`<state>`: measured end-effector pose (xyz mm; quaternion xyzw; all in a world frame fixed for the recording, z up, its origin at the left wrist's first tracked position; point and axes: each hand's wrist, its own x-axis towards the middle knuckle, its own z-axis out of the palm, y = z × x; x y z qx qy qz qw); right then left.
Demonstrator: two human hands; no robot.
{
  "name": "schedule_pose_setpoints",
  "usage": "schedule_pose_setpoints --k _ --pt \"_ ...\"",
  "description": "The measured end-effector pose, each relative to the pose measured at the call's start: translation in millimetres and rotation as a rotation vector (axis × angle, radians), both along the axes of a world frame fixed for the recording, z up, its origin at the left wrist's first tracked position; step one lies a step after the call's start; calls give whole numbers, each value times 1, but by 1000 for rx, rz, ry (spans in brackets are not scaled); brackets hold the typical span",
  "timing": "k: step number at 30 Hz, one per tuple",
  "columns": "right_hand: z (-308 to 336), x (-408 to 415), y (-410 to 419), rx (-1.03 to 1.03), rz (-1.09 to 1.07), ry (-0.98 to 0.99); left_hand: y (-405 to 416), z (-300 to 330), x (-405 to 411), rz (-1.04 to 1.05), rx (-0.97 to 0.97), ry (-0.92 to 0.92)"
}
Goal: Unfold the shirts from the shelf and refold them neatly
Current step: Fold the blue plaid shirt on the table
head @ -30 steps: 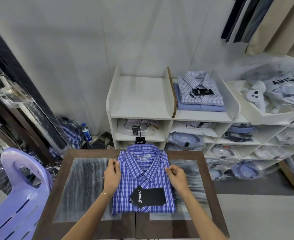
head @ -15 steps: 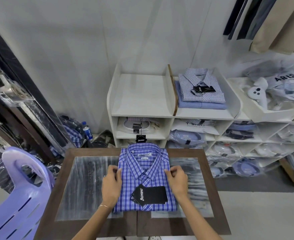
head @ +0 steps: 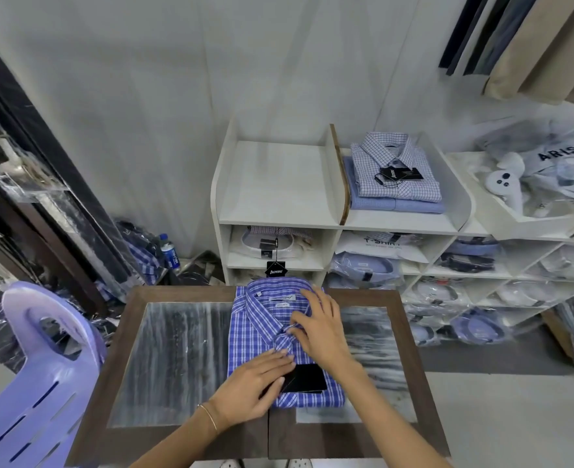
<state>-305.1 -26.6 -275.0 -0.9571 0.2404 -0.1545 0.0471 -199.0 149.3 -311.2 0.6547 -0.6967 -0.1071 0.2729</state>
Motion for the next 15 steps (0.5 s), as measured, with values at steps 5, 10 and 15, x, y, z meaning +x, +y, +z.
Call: schedule_pose_setpoints --k 5,10,15 --pt "-5 2 9 312 -149 -39 0 6 0 -2 29 30" --pt "6 -18 17 619 -266 -242 11 13 2 258 -153 25" --pt "-6 -44 25 790 -541 -378 19 19 -1 637 -176 181"
